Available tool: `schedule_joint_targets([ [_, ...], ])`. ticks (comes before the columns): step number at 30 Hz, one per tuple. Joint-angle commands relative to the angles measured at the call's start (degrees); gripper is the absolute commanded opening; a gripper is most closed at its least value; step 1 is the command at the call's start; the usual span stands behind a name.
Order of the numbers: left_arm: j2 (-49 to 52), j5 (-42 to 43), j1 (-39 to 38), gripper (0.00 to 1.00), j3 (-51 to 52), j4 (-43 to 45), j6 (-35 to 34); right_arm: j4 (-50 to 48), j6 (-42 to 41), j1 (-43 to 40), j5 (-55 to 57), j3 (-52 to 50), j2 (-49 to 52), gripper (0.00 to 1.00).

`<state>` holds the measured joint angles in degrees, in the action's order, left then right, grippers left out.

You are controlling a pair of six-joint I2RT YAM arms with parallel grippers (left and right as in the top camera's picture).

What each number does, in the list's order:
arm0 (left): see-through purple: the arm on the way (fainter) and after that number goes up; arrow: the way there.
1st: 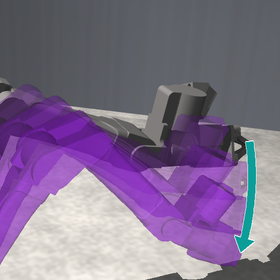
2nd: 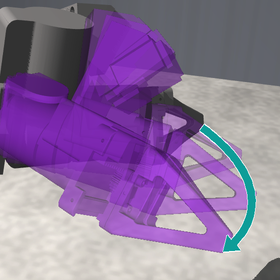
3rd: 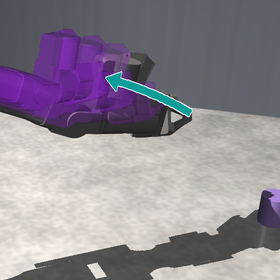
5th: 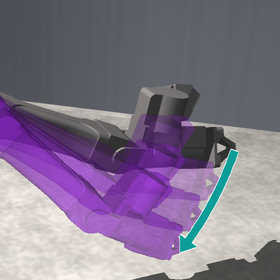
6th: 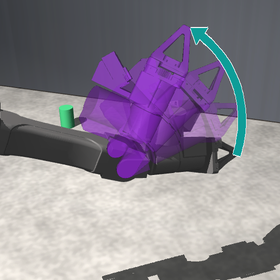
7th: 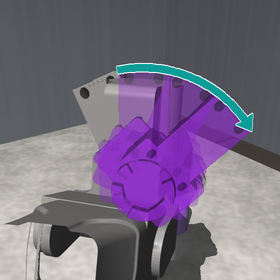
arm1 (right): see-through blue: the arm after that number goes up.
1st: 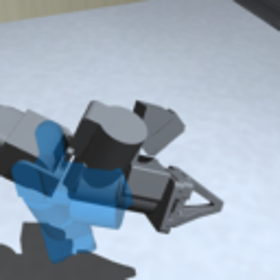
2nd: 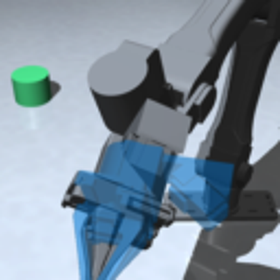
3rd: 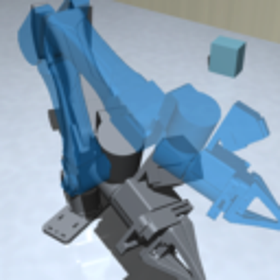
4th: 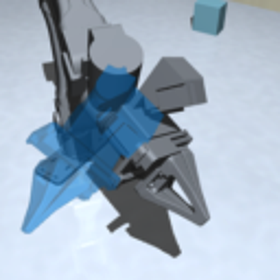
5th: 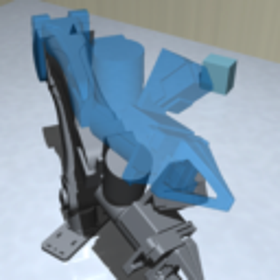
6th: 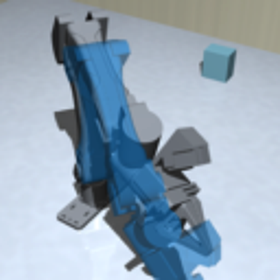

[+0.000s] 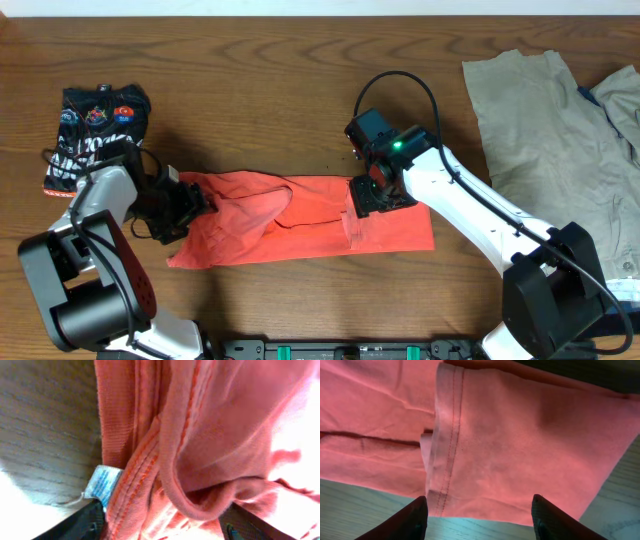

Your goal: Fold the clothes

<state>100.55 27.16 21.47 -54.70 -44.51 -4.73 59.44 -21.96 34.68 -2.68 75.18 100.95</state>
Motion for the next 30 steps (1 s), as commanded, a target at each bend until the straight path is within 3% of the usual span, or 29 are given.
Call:
schedule_joint_targets([
  [1, 0.5, 4.4, 1.6, 0.77, 0.0, 0.3, 2.2, 0.2, -0.7, 0.4, 1.2, 0.4, 0.4, 0.65],
  [18, 0.5, 6.7, 2.6, 0.77, 0.0, 2.9, 6.4, 0.9, -0.7, 0.4, 1.2, 0.4, 0.4, 0.66],
  [30, 0.6, 1.4, -1.2, 0.72, 2.1, 6.8, 6.2, 5.3, -0.7, 0.1, 1.2, 0.4, 0.4, 0.65],
])
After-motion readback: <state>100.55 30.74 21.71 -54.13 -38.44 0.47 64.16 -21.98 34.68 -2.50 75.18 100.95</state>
